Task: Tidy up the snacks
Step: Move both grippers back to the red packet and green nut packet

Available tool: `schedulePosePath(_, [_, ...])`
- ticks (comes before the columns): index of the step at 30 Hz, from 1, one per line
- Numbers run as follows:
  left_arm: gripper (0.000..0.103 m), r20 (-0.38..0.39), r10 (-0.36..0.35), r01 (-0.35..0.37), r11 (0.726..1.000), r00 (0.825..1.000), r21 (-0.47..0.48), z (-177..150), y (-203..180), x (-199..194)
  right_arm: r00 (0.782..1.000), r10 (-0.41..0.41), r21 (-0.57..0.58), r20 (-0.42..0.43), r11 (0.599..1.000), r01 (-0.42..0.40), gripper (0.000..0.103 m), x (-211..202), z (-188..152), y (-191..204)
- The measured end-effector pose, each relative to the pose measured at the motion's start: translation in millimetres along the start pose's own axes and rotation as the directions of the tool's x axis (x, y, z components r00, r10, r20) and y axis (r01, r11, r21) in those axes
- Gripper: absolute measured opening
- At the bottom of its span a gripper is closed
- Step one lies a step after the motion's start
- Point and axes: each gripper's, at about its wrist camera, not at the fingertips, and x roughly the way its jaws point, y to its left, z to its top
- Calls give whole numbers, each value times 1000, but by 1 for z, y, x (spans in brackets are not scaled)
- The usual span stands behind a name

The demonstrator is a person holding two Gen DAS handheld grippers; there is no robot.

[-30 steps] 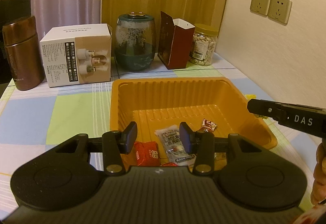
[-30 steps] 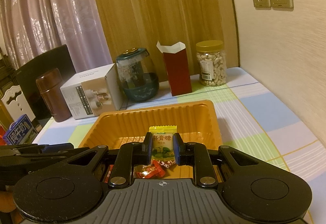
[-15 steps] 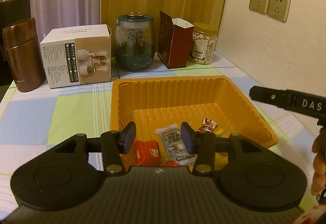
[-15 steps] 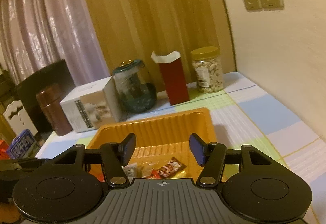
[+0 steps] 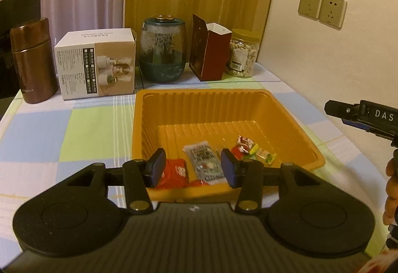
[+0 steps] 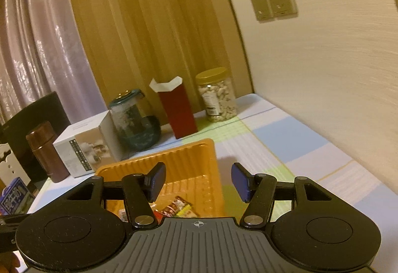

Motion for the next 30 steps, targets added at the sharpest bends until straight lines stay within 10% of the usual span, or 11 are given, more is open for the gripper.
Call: schedulePosePath(30, [52,-62,-40,40,999,997,-12,-81,-37,-84,992,-16,-31,-123,999,12,59,-102,-58,-18])
